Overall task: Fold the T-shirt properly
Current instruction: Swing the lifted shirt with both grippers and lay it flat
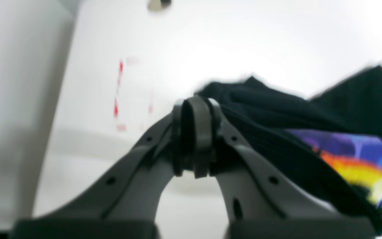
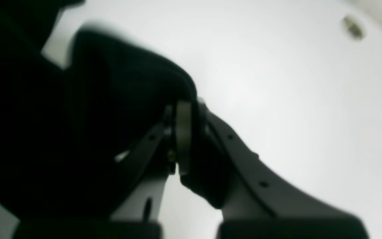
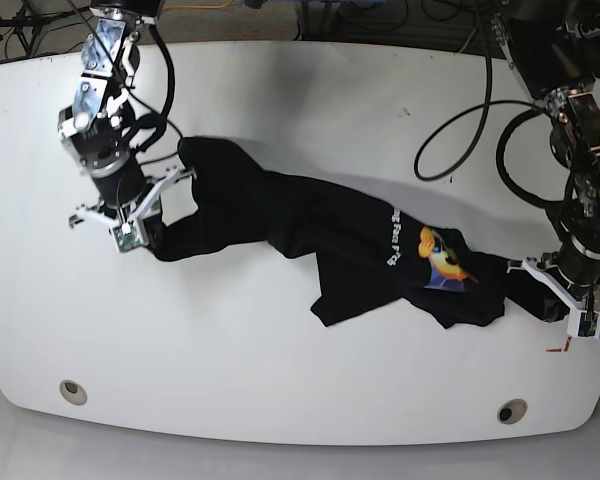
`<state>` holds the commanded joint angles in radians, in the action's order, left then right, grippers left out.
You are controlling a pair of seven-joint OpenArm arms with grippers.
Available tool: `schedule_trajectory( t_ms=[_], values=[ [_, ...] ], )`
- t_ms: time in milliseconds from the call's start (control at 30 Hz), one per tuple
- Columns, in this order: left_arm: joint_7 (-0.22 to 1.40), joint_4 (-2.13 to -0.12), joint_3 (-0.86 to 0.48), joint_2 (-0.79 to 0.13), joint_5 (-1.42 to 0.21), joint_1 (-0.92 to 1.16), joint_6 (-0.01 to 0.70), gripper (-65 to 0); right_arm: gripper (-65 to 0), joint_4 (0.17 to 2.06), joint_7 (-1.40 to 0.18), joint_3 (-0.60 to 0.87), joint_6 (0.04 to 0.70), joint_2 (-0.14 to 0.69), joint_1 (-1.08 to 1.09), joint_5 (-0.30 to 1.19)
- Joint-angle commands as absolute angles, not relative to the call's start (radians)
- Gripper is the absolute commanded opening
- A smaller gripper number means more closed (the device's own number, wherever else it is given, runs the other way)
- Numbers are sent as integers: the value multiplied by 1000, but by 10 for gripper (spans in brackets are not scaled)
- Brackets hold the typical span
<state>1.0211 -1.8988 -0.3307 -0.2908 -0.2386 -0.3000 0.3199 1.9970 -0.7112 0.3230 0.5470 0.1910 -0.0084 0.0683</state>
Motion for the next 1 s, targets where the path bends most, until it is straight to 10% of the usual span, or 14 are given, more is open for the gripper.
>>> schedule_trajectory(
  t_ms=[1000],
  values=[
    [1026,-1745,-334,-410,-236,-791,315,-622,-642,1696,-877,236,542,426,727,68]
  ],
)
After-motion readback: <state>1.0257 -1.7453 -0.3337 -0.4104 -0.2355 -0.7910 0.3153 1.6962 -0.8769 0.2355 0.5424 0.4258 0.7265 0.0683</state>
